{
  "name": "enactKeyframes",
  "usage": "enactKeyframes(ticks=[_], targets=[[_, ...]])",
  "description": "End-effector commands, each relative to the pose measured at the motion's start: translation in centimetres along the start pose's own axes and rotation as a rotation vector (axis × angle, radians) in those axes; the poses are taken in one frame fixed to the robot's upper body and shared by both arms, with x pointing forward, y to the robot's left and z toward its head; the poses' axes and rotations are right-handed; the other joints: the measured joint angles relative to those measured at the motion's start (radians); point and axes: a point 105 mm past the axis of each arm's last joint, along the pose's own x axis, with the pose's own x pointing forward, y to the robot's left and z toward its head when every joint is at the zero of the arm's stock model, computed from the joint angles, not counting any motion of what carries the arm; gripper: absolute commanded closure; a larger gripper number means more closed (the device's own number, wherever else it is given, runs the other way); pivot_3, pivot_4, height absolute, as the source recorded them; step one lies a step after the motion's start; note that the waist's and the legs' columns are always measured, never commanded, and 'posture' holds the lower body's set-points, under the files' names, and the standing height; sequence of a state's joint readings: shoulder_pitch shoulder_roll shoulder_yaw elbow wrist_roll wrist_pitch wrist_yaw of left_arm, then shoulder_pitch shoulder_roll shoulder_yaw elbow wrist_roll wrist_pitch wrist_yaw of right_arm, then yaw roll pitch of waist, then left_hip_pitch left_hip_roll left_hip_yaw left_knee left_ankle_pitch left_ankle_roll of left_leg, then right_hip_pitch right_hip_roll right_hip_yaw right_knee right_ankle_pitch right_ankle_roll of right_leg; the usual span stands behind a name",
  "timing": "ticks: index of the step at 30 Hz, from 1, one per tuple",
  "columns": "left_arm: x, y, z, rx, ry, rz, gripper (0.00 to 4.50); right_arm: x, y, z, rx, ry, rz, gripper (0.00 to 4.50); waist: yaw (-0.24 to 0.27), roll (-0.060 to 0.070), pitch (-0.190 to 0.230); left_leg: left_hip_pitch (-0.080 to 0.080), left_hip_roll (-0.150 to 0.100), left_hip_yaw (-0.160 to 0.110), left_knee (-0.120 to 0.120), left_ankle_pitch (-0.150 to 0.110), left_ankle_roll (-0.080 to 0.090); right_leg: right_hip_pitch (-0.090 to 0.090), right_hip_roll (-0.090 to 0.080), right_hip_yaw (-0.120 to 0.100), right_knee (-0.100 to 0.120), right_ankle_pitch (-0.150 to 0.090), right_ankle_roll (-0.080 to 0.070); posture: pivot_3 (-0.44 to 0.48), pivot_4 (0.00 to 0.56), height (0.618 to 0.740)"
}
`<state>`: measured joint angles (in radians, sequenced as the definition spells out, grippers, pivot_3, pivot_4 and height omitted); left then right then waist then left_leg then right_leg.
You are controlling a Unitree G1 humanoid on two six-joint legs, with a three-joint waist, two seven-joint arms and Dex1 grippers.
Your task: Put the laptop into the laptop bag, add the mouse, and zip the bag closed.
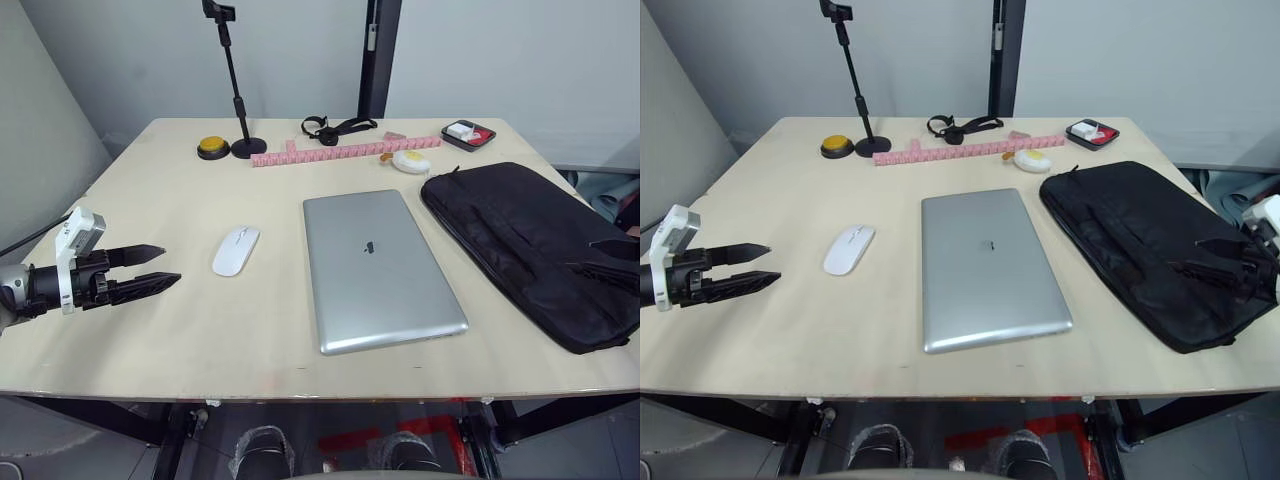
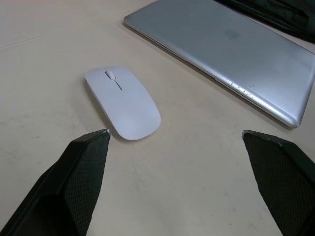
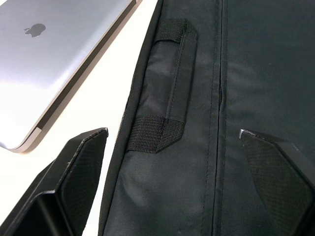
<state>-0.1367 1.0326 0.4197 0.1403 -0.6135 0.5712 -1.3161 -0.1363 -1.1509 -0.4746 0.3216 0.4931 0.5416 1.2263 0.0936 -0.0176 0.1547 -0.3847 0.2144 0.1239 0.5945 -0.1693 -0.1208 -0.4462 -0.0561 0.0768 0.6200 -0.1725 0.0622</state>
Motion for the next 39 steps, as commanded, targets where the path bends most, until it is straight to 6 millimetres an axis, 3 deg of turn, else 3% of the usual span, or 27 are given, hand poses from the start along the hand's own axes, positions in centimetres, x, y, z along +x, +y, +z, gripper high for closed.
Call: enactKeyframes(ticks=[1, 18, 22, 25, 31, 35, 36, 39], targets=[[0.1, -0.1, 1.4, 0.039, -0.03, -0.005, 0.01, -0.8, 0.0, 1.6, -0.037, -0.055, -0.014, 0.0, 0.0, 0.0, 0.0, 0.0, 0.0, 0.0, 0.0, 0.0, 0.0, 0.0, 0.0, 0.0, 0.0, 0.0, 0.0, 0.0, 0.15, 0.739], [1.6, -0.9, 1.6, -0.094, -0.061, -0.089, 0.01, -0.1, 1.1, 1.8, -0.056, -0.071, 0.017, 0.0, 0.001, 0.0, 0.0, 0.0, 0.0, 0.0, 0.0, 0.0, 0.0, 0.0, 0.0, 0.0, 0.0, 0.0, 0.0, 0.0, 0.15, 0.739], [3.2, -1.9, 2.9, -0.269, -0.099, -0.182, 0.01, 0.2, 1.7, 1.8, -0.054, -0.089, 0.034, 0.0, 0.006, 0.0, 0.0, 0.0, 0.0, 0.0, 0.0, 0.0, 0.0, 0.0, -0.001, -0.001, 0.0, 0.0, 0.0, 0.0, 0.15, 0.739], [4.5, -2.7, 2.8, -0.398, -0.069, -0.237, 0.0, 0.4, 2.2, 2.2, -0.048, -0.123, 0.057, 0.75, 0.006, 0.0, 0.0, 0.0, 0.0, 0.001, 0.001, 0.0, 0.0, 0.0, -0.001, -0.001, 0.001, 0.0, 0.0, 0.0, 0.15, 0.739], [6.7, -3.2, 3.5, -0.612, -0.085, -0.313, 0.0, 0.9, 2.9, 2.9, -0.067, -0.138, 0.073, 2.83, 0.005, 0.0, 0.0, 0.0, -0.001, 0.001, 0.002, 0.0, 0.0, 0.0, -0.001, -0.001, 0.002, 0.0, 0.0, 0.0, 0.15, 0.739], [11.1, -3.6, 2.7, -0.728, -0.018, -0.326, 0.0, 3.0, 4.0, 4.3, -0.133, -0.156, 0.072, 4.25, 0.003, 0.001, -0.001, 0.001, -0.001, 0.001, 0.003, 0.001, 0.001, 0.003, -0.002, -0.001, 0.002, 0.0, 0.0, 0.0, 0.15, 0.739], [11.9, -3.9, 2.6, -0.75, -0.006, -0.33, 0.0, 3.5, 4.1, 4.4, -0.153, -0.152, 0.057, 4.47, 0.003, 0.001, -0.001, 0.001, -0.002, 0.001, 0.004, 0.001, 0.001, 0.004, -0.002, -0.001, 0.003, 0.0, 0.0, 0.0, 0.15, 0.739], [13.8, -4.0, 2.3, -0.832, 0.015, -0.325, 0.0, 4.8, 5.0, 4.6, -0.19, -0.153, 0.065, 4.47, 0.002, 0.001, -0.001, 0.0, -0.002, 0.0, 0.005, 0.001, 0.002, 0.005, -0.003, -0.001, 0.002, 0.0, 0.0, 0.0, 0.15, 0.739]])
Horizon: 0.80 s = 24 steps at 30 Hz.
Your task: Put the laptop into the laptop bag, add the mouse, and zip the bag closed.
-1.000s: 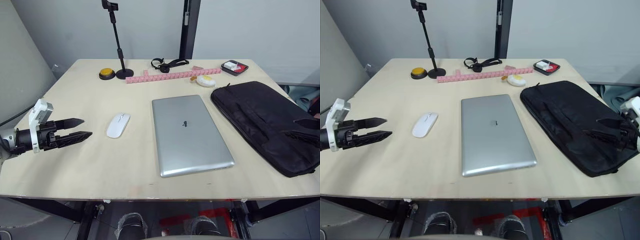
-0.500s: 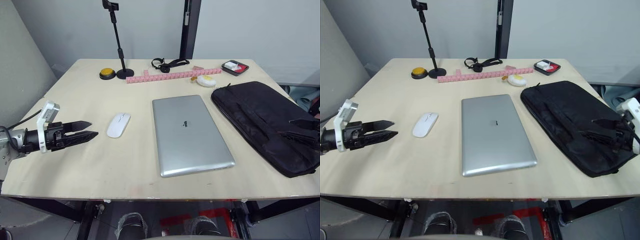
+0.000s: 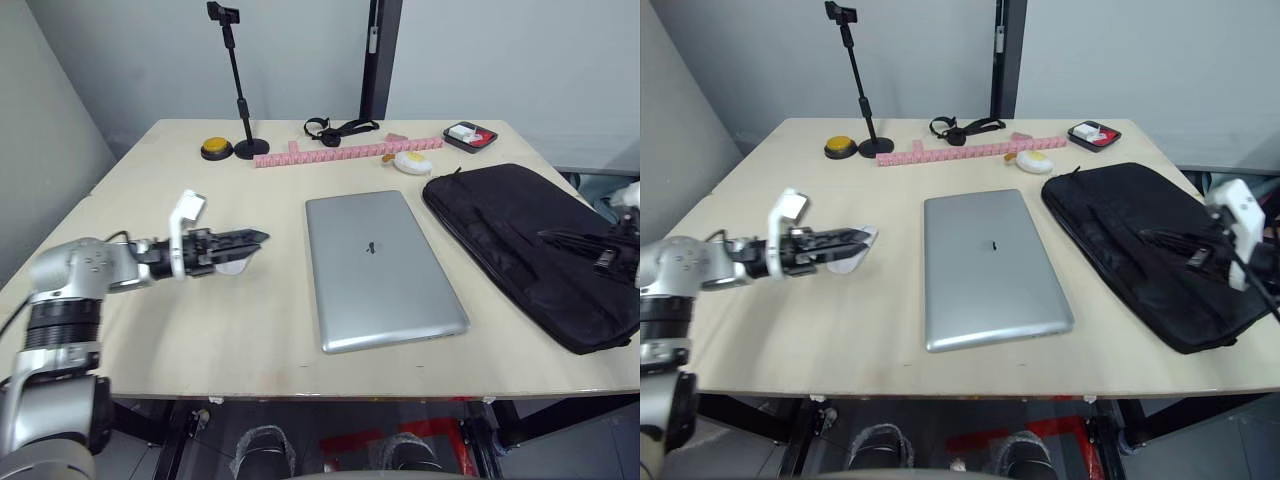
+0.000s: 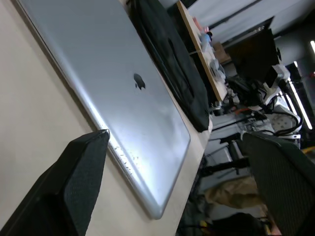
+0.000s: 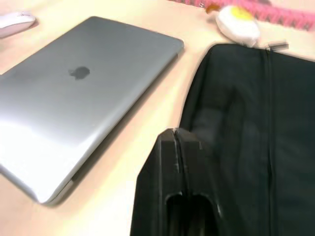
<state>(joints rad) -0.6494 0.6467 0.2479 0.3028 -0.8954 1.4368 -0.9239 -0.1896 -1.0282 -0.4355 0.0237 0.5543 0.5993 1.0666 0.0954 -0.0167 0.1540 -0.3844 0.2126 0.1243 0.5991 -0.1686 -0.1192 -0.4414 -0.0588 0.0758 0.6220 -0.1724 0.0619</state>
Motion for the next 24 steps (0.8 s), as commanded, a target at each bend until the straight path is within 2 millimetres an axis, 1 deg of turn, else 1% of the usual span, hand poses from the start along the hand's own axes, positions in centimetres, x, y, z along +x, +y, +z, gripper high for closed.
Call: enactKeyframes(ticks=[1, 3, 6, 8, 10, 14, 19, 22, 24], targets=[[1.1, 0.8, 0.3, -0.056, 0.004, 0.054, 0.0, 1.4, 0.7, 0.8, -0.074, -0.013, -0.01, 4.47, 0.0, 0.0, 0.0, 0.0, 0.0, -0.001, 0.0, 0.0, 0.0, 0.0, 0.0, -0.001, 0.0, 0.0, 0.0, 0.0, 0.15, 0.739], [1.9, 1.9, 0.2, -0.08, 0.005, 0.099, 0.0, 2.7, 0.9, 0.6, -0.099, 0.011, -0.036, 4.47, -0.003, 0.0, 0.0, -0.001, 0.0, -0.001, -0.002, 0.001, 0.001, 0.0, 0.0, -0.001, -0.001, 0.0, 0.0, 0.0, 0.15, 0.739], [2.8, 2.8, 0.0, -0.082, 0.023, 0.149, 0.0, 4.4, 1.3, 0.0, -0.107, 0.049, -0.04, 4.47, -0.002, 0.0, 0.0, 0.0, 0.0, -0.001, -0.002, 0.001, 0.001, 0.001, 0.0, -0.001, -0.002, 0.0, 0.0, 0.0, 0.15, 0.739], [3.4, 2.8, 0.1, -0.103, 0.026, 0.139, 0.0, 5.5, 1.4, -0.1, -0.139, 0.062, -0.056, 4.47, -0.002, 0.0, 0.0, 0.0, 0.0, -0.001, -0.002, 0.0, 0.0, 0.001, 0.0, -0.001, -0.002, 0.0, 0.0, 0.0, 0.15, 0.739], [4.2, 2.7, 0.2, -0.114, 0.032, 0.125, 0.0, 7.2, 1.8, -0.7, -0.188, 0.101, -0.058, 4.47, -0.002, 0.0, 0.0, 0.0, 0.0, -0.001, -0.002, 0.0, 0.0, 0.001, 0.0, -0.001, -0.002, 0.0, 0.0, 0.0, 0.15, 0.739], [5.7, 3.2, 0.3, -0.133, 0.036, 0.131, 0.0, 10.3, 1.4, -1.8, -0.172, 0.179, -0.112, 4.47, -0.003, 0.0, 0.0, 0.0, 0.0, -0.002, -0.002, 0.0, -0.001, 0.002, 0.0, -0.002, -0.002, 0.0, 0.0, 0.0, 0.15, 0.739], [6.2, 4.3, -0.5, -0.163, 0.057, 0.154, 0.0, 13.1, 1.4, -3.2, -0.209, 0.262, -0.11, 4.47, -0.004, 0.0, 0.0, -0.001, -0.001, -0.002, -0.005, 0.003, -0.006, 0.001, 0.0, -0.003, -0.005, 0.0, 0.0, 0.0, 0.15, 0.739], [6.3, 4.4, -0.5, -0.165, 0.059, 0.153, 0.0, 14.0, 1.4, -3.3, -0.229, 0.284, -0.113, 4.47, -0.003, 0.0, 0.0, -0.001, -0.001, -0.002, -0.006, 0.003, -0.007, 0.002, 0.0, -0.004, -0.006, 0.0, 0.0, 0.0, 0.15, 0.739], [6.9, 4.6, -0.6, -0.161, 0.074, 0.157, 0.0, 15.2, 2.1, -3.7, -0.272, 0.313, -0.082, 4.47, -0.002, 0.0, 0.0, -0.001, -0.001, -0.003, -0.006, 0.003, -0.007, 0.002, 0.0, -0.004, -0.006, 0.0, 0.0, 0.0, 0.15, 0.739]])
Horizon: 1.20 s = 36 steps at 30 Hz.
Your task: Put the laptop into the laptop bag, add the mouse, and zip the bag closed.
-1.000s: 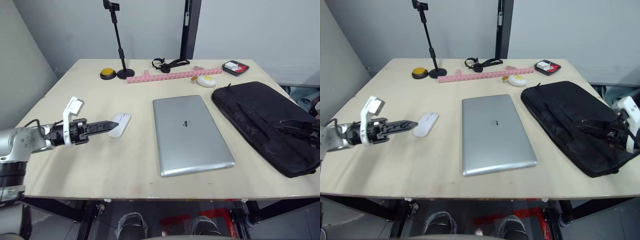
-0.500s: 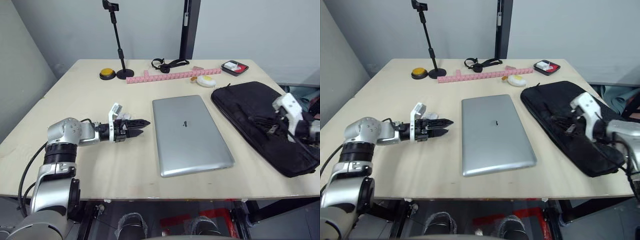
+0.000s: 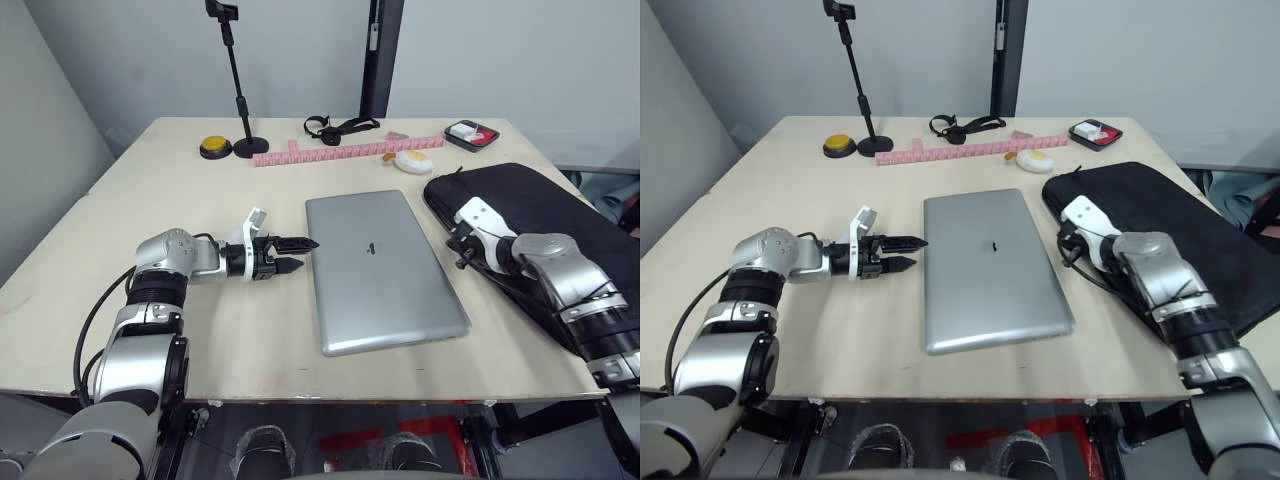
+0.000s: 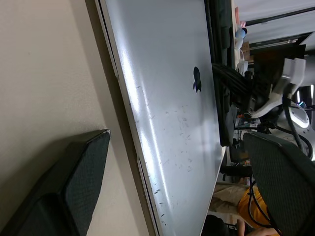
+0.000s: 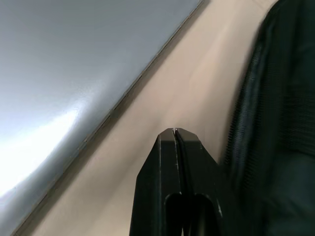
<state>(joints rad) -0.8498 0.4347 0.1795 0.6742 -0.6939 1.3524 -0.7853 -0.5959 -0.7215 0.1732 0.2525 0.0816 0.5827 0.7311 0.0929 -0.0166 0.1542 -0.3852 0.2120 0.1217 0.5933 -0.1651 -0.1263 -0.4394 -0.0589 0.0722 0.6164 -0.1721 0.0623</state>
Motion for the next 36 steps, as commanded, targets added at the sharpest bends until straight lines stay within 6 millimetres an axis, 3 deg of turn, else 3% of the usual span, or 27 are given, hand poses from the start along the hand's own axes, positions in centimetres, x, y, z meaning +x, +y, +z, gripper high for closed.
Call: enactKeyframes(ticks=[1, 7, 16, 19, 23, 26, 33, 35, 36], targets=[[0.9, 0.2, -0.1, 0.013, 0.021, 0.02, 0.0, 1.1, 0.6, 1.5, -0.09, -0.007, 0.01, 4.47, 0.001, 0.0, 0.0, 0.0, 0.0, 0.0, 0.0, 0.0, 0.0, 0.001, 0.0, 0.0, 0.0, 0.0, 0.0, 0.0, 0.15, 0.739], [2.3, 0.4, -0.9, 0.017, 0.067, 0.019, 0.0, 2.0, 2.8, 2.6, -0.101, -0.039, 0.106, 4.47, 0.0, 0.0, 0.0, 0.002, 0.0, 0.0, 0.0, 0.0, 0.0, 0.005, -0.001, -0.001, -0.001, 0.0, 0.0, 0.0, 0.15, 0.739], [3.1, -0.5, -1.3, 0.043, 0.096, -0.027, 0.0, 1.3, 6.7, 5.2, -0.07, -0.156, 0.287, 4.47, -0.006, 0.0, 0.0, 0.002, 0.001, 0.0, -0.002, 0.0, -0.001, 0.005, -0.001, -0.002, -0.001, 0.0, 0.0, 0.0, 0.15, 0.739], [3.3, -1.5, -1.3, 0.098, 0.098, -0.081, 0.0, 1.2, 6.7, 5.1, -0.078, -0.147, 0.283, 4.47, -0.006, 0.0, 0.0, 0.002, 0.001, 0.0, -0.002, 0.0, -0.001, 0.005, 0.0, -0.002, -0.001, 0.0, 0.0, 0.0, 0.15, 0.739], [3.4, -3.4, -1.1, 0.126, 0.1, -0.174, 0.0, 1.2, 5.3, 4.4, -0.067, -0.117, 0.231, 4.47, -0.003, 0.001, 0.0, 0.001, 0.001, -0.001, -0.002, 0.0, -0.001, 0.003, -0.001, -0.003, -0.003, 0.0, 0.0, 0.0, 0.15, 0.739], [3.2, -3.7, -0.6, 0.127, 0.087, -0.172, 0.83, 1.0, 4.6, 4.1, -0.06, -0.109, 0.209, 4.5, -0.001, 0.001, 0.0, -0.001, 0.001, -0.001, -0.004, 0.0, -0.001, 0.001, -0.001, -0.004, -0.005, 0.0, 0.0, 0.0, 0.15, 0.739], [2.1, -3.7, -0.1, 0.128, 0.083, -0.161, 3.39, 1.0, 4.3, 3.8, -0.073, -0.102, 0.2, 4.5, -0.001, 0.001, 0.001, -0.001, 0.001, -0.001, -0.009, 0.0, -0.002, 0.001, -0.001, -0.005, -0.009, 0.0, 0.0, 0.0, 0.15, 0.739], [1.6, -4.3, 0.3, 0.125, 0.077, -0.171, 3.96, 0.9, 4.2, 4.0, -0.08, -0.109, 0.201, 4.5, -0.001, 0.0, 0.001, -0.001, 0.001, -0.001, -0.009, 0.001, -0.002, 0.001, -0.001, -0.005, -0.01, 0.0, -0.001, 0.0, 0.15, 0.739], [1.4, -4.7, 0.5, 0.124, 0.076, -0.177, 4.05, 0.7, 4.1, 4.2, -0.08, -0.117, 0.2, 4.5, 0.0, 0.0, 0.001, -0.001, 0.001, -0.001, -0.01, 0.001, -0.002, 0.001, -0.001, -0.006, -0.01, 0.0, -0.001, 0.0, 0.15, 0.739]])
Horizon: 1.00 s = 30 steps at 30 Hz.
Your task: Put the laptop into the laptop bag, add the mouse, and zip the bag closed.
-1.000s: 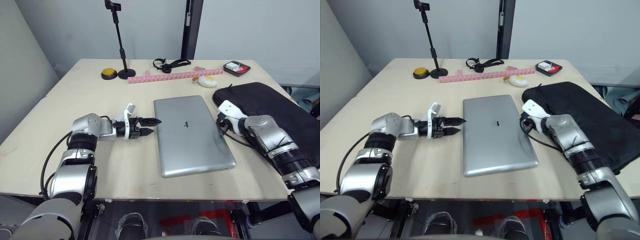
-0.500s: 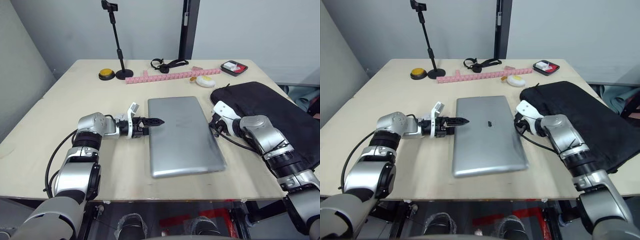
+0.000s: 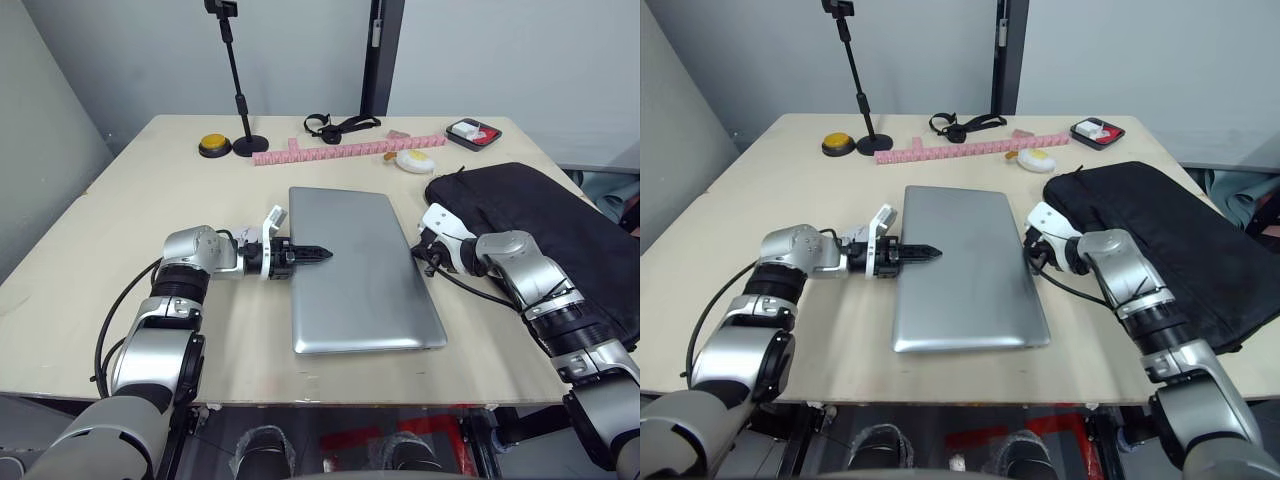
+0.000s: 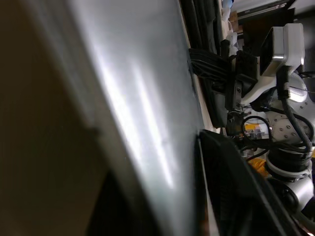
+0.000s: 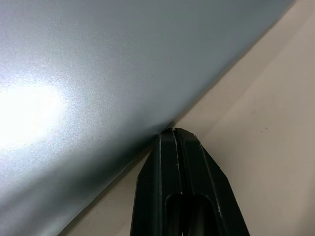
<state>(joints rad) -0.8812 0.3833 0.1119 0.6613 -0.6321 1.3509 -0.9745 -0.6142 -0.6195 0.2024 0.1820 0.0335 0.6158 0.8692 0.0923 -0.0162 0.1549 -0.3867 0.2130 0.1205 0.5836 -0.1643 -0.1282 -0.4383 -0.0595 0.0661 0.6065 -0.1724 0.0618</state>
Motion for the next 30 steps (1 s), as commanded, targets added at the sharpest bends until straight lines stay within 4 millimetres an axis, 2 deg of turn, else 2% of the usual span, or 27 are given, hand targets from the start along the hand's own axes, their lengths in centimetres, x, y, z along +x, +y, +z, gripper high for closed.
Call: enactKeyframes(ticks=[1, 10, 12, 15, 18, 20, 24, 28, 29, 30], targets=[[-0.5, -2.5, 1.6, 0.078, -0.008, -0.025, 4.14, -0.9, -0.4, 2.0, -0.047, -0.069, -0.001, 4.5, 0.0, 0.0, 0.0, 0.0, 0.0, 0.0, 0.0, 0.0, 0.0, 0.0, 0.0, 0.0, 0.0, 0.0, 0.0, 0.0, 0.15, 0.739], [-1.8, -4.4, 1.6, 0.057, 0.008, -0.052, 4.19, -4.5, -1.3, 5.0, -0.058, -0.211, -0.02, 4.5, -0.001, 0.0, 0.003, -0.001, 0.0, -0.002, -0.002, 0.0, -0.001, 0.0, 0.0, -0.002, 0.0, 0.0, 0.0, 0.0, 0.15, 0.739], [-2.7, -5.6, 2.0, 0.063, -0.004, -0.073, 4.19, -7.0, -1.7, 6.1, -0.041, -0.298, -0.034, 4.5, 0.001, 0.001, 0.004, -0.002, 0.0, -0.002, -0.002, 0.0, -0.001, -0.001, 0.0, -0.003, 0.0, -0.001, -0.001, 0.0, 0.15, 0.739], [-3.8, -6.9, 2.5, 0.084, -0.024, -0.103, 4.19, -10.9, -1.9, 5.9, -0.016, -0.357, -0.04, 4.5, 0.01, 0.001, 0.005, -0.004, 0.0, -0.004, -0.003, 0.002, 0.001, -0.002, 0.0, -0.005, -0.001, -0.001, -0.002, 0.0, 0.15, 0.739], [-4.6, -7.4, 2.8, 0.092, -0.045, -0.111, 4.19, -14.1, -1.9, 5.2, 0.069, -0.362, -0.03, 3.67, 0.015, 0.001, 0.005, -0.005, 0.0, -0.006, -0.004, 0.002, 0.001, -0.001, 0.0, -0.007, -0.003, -0.002, -0.003, 0.0, 0.15, 0.739], [-5.0, -7.6, 2.8, 0.096, -0.055, -0.115, 4.19, -15.4, -1.7, 4.8, 0.099, -0.357, -0.027, 3.03, 0.015, 0.001, 0.005, -0.005, 0.0, -0.006, -0.004, 0.001, 0.0, -0.001, 0.0, -0.008, -0.003, -0.002, -0.003, 0.0, 0.15, 0.739], [-6.9, -8.8, 2.9, 0.087, -0.085, -0.188, 4.19, -19.4, -1.6, 3.6, 0.123, -0.339, -0.072, 1.63, 0.021, 0.001, 0.005, -0.007, 0.001, -0.008, -0.003, 0.0, -0.001, -0.001, 0.0, -0.009, -0.003, -0.002, -0.003, 0.0, 0.15, 0.739], [-8.1, -9.8, 1.6, 0.112, -0.037, -0.222, 4.19, -21.0, -1.6, 2.5, 0.137, -0.312, -0.102, 0.29, 0.01, 0.001, 0.005, -0.011, 0.001, -0.009, -0.002, 0.0, -0.002, -0.003, 0.0, -0.01, -0.003, -0.002, -0.004, 0.0, 0.15, 0.739], [-8.3, -9.9, 1.5, 0.111, -0.035, -0.225, 4.19, -21.1, -1.7, 2.3, 0.139, -0.306, -0.111, 0.03, 0.011, 0.001, 0.005, -0.011, 0.001, -0.009, -0.002, 0.0, -0.002, -0.003, 0.0, -0.01, -0.003, -0.002, -0.004, 0.0, 0.15, 0.739], [-8.4, -10.0, 1.4, 0.113, -0.028, -0.227, 4.19, -21.0, -1.7, 2.1, 0.144, -0.299, -0.117, 0.03, 0.012, 0.001, 0.005, -0.011, 0.001, -0.009, -0.002, 0.0, -0.002, -0.003, 0.0, -0.01, -0.002, -0.002, -0.004, 0.0, 0.15, 0.739]])
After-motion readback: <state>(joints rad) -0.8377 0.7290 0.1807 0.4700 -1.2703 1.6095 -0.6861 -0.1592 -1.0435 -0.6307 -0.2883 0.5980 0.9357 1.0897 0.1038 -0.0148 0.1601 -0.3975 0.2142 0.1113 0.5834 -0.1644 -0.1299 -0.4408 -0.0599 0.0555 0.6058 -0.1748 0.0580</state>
